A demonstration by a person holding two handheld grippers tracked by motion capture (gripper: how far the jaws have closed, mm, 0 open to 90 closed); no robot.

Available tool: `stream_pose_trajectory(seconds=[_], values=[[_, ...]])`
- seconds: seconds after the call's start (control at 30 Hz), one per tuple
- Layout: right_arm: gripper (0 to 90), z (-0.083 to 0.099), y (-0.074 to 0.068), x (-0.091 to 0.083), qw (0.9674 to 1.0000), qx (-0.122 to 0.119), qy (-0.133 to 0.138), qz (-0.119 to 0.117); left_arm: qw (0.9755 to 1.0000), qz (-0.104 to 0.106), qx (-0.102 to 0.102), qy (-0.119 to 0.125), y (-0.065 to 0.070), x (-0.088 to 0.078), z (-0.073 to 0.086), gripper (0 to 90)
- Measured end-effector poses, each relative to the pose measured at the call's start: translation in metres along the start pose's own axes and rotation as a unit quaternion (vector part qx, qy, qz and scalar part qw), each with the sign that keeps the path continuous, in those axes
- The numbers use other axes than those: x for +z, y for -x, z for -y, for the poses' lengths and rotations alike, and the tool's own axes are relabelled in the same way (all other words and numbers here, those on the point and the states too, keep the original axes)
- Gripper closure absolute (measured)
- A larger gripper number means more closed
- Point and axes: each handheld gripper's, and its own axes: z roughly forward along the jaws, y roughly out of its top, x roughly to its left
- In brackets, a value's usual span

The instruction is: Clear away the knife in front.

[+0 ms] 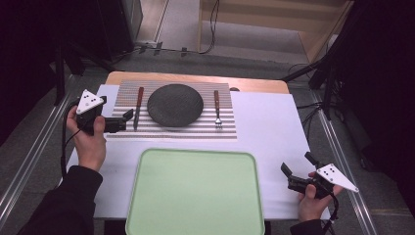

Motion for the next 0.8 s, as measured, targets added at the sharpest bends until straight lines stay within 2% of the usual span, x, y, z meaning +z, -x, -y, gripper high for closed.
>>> stream_pose_trajectory(seconds=[0.37, 0.6, 0.8], values=[[0.0, 0.0, 0.0, 0.0, 1.0, -0.001, -0.001, 0.002, 0.9995, -0.004, -0.013, -0.029, -0.01, 0.028, -0.006, 0.0], [0.0, 0.0, 0.0, 0.0, 1.0, -0.003, 0.0, 0.004, 0.9981, -0.015, -0.019, -0.057, -0.022, 0.053, -0.006, 2.2], [0.0, 0.0, -0.002, 0.0, 0.9999, -0.011, 0.0, 0.002, 0.9966, -0.013, -0.024, -0.078, -0.028, 0.076, -0.01, 2.2]])
